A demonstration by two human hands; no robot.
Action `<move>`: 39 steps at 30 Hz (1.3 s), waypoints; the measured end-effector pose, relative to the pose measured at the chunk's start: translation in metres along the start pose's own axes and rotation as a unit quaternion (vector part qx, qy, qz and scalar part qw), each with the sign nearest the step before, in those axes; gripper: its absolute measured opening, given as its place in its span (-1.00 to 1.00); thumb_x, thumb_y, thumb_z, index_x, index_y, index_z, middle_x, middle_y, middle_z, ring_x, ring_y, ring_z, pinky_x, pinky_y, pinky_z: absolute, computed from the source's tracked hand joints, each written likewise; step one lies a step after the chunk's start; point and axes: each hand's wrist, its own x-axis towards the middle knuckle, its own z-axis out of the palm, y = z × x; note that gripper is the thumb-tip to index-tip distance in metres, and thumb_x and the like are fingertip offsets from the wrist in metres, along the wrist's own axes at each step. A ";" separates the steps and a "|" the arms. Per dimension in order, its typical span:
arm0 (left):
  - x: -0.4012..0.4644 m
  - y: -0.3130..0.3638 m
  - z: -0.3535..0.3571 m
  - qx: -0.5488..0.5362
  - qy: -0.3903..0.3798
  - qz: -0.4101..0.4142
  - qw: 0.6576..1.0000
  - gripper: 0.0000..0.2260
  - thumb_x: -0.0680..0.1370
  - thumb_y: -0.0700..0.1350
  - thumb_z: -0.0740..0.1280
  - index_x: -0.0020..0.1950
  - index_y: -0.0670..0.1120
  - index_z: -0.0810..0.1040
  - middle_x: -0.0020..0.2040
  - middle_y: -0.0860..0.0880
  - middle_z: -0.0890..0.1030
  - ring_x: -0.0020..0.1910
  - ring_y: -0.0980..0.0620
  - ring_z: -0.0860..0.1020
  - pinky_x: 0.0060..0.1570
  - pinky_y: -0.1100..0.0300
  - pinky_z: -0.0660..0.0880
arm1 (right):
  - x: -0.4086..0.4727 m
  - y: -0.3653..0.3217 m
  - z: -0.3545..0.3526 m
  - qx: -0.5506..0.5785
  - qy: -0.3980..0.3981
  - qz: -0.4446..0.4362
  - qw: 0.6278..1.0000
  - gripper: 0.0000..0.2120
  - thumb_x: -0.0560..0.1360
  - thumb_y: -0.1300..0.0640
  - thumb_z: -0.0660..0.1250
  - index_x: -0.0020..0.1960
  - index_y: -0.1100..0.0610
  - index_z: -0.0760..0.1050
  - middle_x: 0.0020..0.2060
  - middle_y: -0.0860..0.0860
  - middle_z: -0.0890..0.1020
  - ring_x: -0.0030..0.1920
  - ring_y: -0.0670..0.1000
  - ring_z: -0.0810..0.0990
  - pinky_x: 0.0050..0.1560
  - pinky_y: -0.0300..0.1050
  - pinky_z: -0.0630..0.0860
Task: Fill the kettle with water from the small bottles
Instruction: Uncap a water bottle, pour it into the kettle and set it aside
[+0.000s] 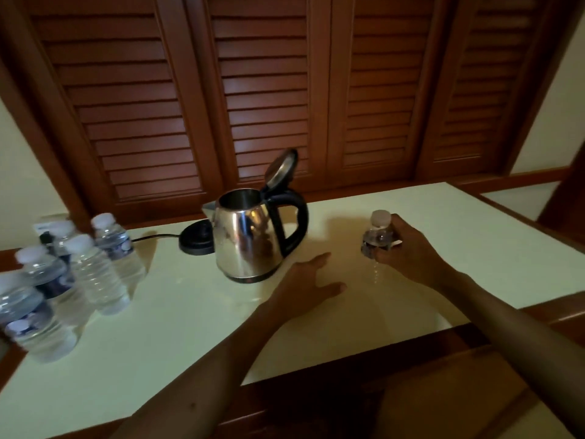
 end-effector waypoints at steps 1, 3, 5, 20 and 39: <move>0.015 0.010 0.009 0.012 0.000 0.004 1.000 -0.30 0.53 0.18 0.39 0.57 -0.03 0.22 0.50 -0.05 0.38 0.46 -0.03 0.36 0.38 0.16 0.27 | 0.005 0.016 -0.016 -0.008 0.010 0.002 1.000 -0.45 0.40 0.12 0.51 0.32 0.07 0.37 0.04 -0.05 0.57 0.04 0.00 0.55 0.04 -0.16 0.43; 0.049 0.028 0.027 0.033 -0.002 -0.002 0.999 -0.31 0.54 0.18 0.36 0.57 -0.04 0.22 0.52 -0.06 0.34 0.48 -0.05 0.33 0.42 0.11 0.25 | 0.019 0.049 -0.049 -0.021 0.030 0.006 0.999 -0.44 0.41 0.11 0.50 0.33 0.08 0.36 0.04 -0.05 0.56 0.04 0.00 0.54 0.05 -0.13 0.44; 0.085 0.045 0.046 0.050 0.002 -0.012 0.999 -0.32 0.54 0.19 0.36 0.57 -0.04 0.23 0.52 -0.06 0.34 0.48 -0.05 0.32 0.44 0.10 0.25 | 0.034 0.082 -0.080 -0.025 0.040 0.010 0.999 -0.48 0.42 0.16 0.49 0.31 0.12 0.35 -0.03 -0.10 0.54 0.02 -0.01 0.53 0.01 -0.15 0.43; 0.311 0.147 0.133 0.130 0.039 -0.115 0.984 -0.23 0.48 0.36 0.31 0.53 -0.08 0.26 0.52 -0.10 0.30 0.48 -0.11 0.29 0.43 -0.06 0.26 | 0.174 0.282 -0.217 -0.020 0.090 0.065 0.994 -0.42 0.36 0.11 0.53 0.31 0.08 0.39 0.08 -0.05 0.56 -0.01 -0.06 0.52 -0.16 -0.38 0.41; 0.398 0.101 0.166 0.296 -0.027 -0.148 0.943 -0.11 0.48 0.50 -0.11 0.61 -0.08 -0.07 0.62 -0.16 -0.11 0.60 -0.09 -0.17 0.50 -0.23 -0.14 | 0.304 0.364 -0.205 -0.007 0.128 0.095 0.987 -0.64 0.40 0.01 0.47 0.15 0.02 0.47 -0.07 -0.07 0.63 -0.10 -0.05 0.62 -0.09 -0.11 0.56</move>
